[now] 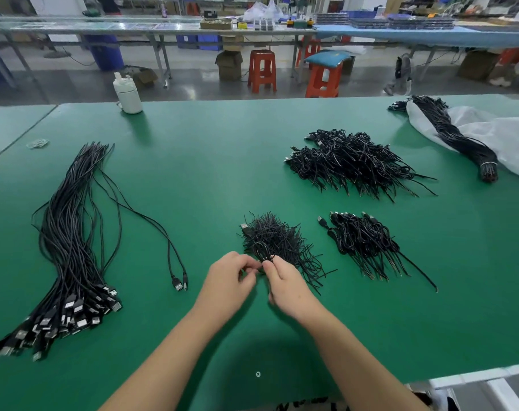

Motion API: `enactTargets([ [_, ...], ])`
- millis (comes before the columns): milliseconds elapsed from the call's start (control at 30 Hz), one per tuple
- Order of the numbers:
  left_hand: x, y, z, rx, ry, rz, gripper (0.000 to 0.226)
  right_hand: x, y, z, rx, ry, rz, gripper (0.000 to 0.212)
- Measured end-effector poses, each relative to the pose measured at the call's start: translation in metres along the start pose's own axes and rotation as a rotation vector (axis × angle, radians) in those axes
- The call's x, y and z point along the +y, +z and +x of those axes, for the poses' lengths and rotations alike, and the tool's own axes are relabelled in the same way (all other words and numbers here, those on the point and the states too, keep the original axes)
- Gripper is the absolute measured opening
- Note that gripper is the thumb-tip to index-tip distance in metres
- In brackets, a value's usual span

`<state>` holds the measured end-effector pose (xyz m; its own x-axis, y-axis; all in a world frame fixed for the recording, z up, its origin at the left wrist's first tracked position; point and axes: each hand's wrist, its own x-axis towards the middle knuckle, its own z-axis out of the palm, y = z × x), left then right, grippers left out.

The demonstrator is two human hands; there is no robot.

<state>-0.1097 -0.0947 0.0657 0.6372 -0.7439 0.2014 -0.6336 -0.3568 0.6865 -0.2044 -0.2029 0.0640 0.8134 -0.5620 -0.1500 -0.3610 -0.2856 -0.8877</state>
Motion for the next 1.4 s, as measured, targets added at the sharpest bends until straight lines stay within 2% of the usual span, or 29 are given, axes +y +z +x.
enactTargets([
  [67,0.002,-0.003,0.001,0.051,0.241,0.323,0.002,-0.001,-0.002,0.002,-0.022,0.033,0.019,0.03],
  [133,0.004,-0.008,0.005,0.139,0.475,0.522,0.009,-0.002,-0.004,0.002,-0.071,0.078,0.097,0.03],
  [233,0.005,-0.019,0.011,0.142,0.702,0.572,0.015,-0.007,-0.01,0.003,-0.173,0.162,0.317,0.026],
  [300,0.007,-0.025,0.013,0.077,0.767,0.521,0.026,-0.009,-0.014,0.004,-0.219,0.184,0.322,0.024],
  [400,0.014,-0.029,0.014,-0.03,0.65,0.42,0.03,-0.012,-0.018,0.005,-0.278,0.181,0.309,0.025],
  [533,0.016,-0.03,0.013,-0.045,0.35,0.203,0.01,-0.016,-0.023,0.002,-0.298,0.132,0.223,0.023],
  [667,0.019,-0.027,0.014,0.002,0.178,0.041,0.008,-0.013,-0.024,-0.002,-0.218,-0.103,-0.171,0.02],
  [800,0.02,-0.025,0.018,0.002,0.037,0.051,0.012,-0.009,-0.02,-0.004,-0.163,-0.245,-0.457,0.023],
  [1000,0.023,-0.022,0.018,-0.025,-0.068,0.104,0.013,-0.008,-0.016,-0.005,-0.05,-0.358,-0.704,0.026],
  [1100,0.024,-0.023,0.02,-0.066,-0.095,0.117,0.014,-0.01,-0.014,-0.006,-0.046,-0.37,-0.826,0.031],
  [1267,0.025,-0.029,0.024,-0.135,-0.082,0.107,0.013,-0.007,-0.012,-0.005,-0.004,-0.33,-0.776,0.027],
  [1400,0.024,-0.028,0.025,-0.124,-0.092,0.098,0.009,-0.005,-0.009,-0.005,0.02,-0.302,-0.669,0.022],
])
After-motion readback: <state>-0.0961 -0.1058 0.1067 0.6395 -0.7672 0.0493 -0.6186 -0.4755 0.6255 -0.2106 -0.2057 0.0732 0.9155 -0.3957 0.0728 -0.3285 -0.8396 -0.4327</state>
